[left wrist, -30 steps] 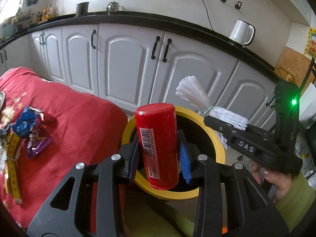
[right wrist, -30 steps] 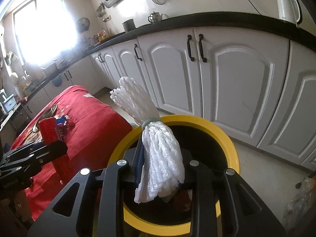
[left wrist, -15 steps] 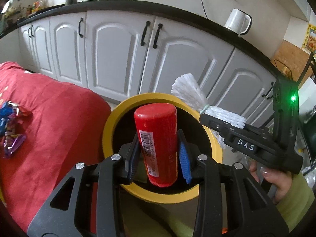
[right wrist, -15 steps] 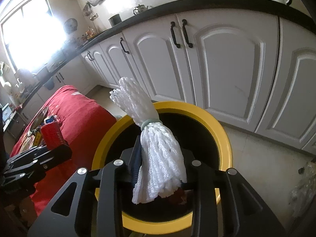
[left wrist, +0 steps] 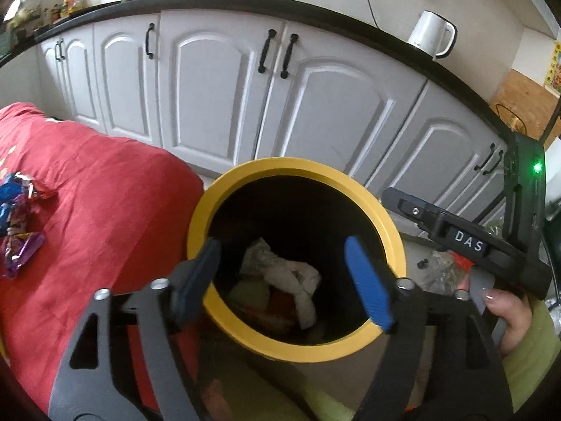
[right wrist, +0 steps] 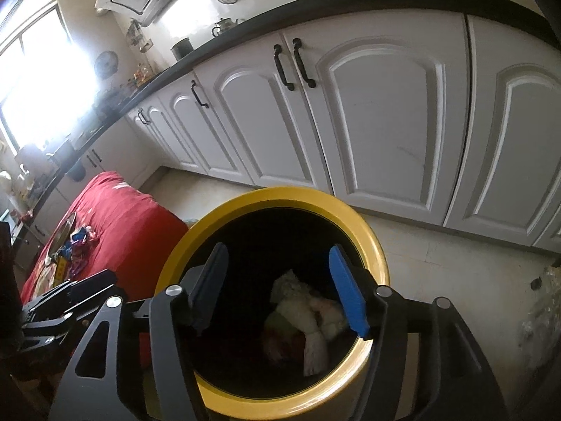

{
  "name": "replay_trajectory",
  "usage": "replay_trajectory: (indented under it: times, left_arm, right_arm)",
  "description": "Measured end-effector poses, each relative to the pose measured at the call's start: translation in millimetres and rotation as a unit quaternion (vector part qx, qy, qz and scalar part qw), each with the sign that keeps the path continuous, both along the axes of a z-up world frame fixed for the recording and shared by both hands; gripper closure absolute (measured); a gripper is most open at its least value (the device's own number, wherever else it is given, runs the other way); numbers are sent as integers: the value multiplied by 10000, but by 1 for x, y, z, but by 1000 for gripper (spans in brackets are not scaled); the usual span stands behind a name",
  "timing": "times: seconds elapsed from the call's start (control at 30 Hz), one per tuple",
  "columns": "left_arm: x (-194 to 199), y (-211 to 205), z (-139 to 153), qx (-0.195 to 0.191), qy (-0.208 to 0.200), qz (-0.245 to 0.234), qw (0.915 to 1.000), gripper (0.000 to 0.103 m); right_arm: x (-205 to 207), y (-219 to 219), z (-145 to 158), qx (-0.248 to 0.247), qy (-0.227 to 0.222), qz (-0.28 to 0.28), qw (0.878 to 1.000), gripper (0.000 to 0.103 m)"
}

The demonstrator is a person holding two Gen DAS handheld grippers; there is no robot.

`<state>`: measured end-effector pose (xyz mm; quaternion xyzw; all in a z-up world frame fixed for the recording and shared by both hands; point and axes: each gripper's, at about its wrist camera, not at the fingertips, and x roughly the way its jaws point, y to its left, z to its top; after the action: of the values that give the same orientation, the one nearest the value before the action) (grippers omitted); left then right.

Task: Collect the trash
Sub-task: 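Move both open tools back over the remaining trash on the table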

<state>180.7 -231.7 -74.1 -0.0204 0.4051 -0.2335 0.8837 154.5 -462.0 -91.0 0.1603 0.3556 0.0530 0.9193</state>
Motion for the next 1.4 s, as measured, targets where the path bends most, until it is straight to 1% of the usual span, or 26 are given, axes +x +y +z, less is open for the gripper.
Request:
replay_trajectory:
  times: [0.1,0.13,0.33,0.67,0.8,0.97,1.23,1.4]
  left_arm:
    - [-1,7,5,-38,12,135,9999,15]
    - [-2,11,7,-58,7,183,9998,11]
    - [-7,24,21,-5,-190,462,9988,11]
    - [-23,42,40,74,-609,681,9958,11]
    - [-27,49,46,56,-722,767,9944,11]
    - [-33,62,52,21,-818,902,9926,11]
    - [-41,89,57,43,-920,1239,9880,11]
    - [-43,109,62,54,-1003,1509,9834,11]
  right_arm:
    - [-1,2,4,8,-58,3,10000,37]
    - [-1,3,5,4,-70,11,10000,37]
    - [-2,14,13,-27,-156,141,9998,32]
    - [-7,34,28,-119,-326,392,9986,28]
    - [-9,41,37,-132,-412,479,9979,25]
    - [-14,52,46,-195,-541,622,9964,24]
    - [-16,84,55,-429,-637,1071,9913,21]
    - [-17,108,62,-586,-705,1371,9863,21]
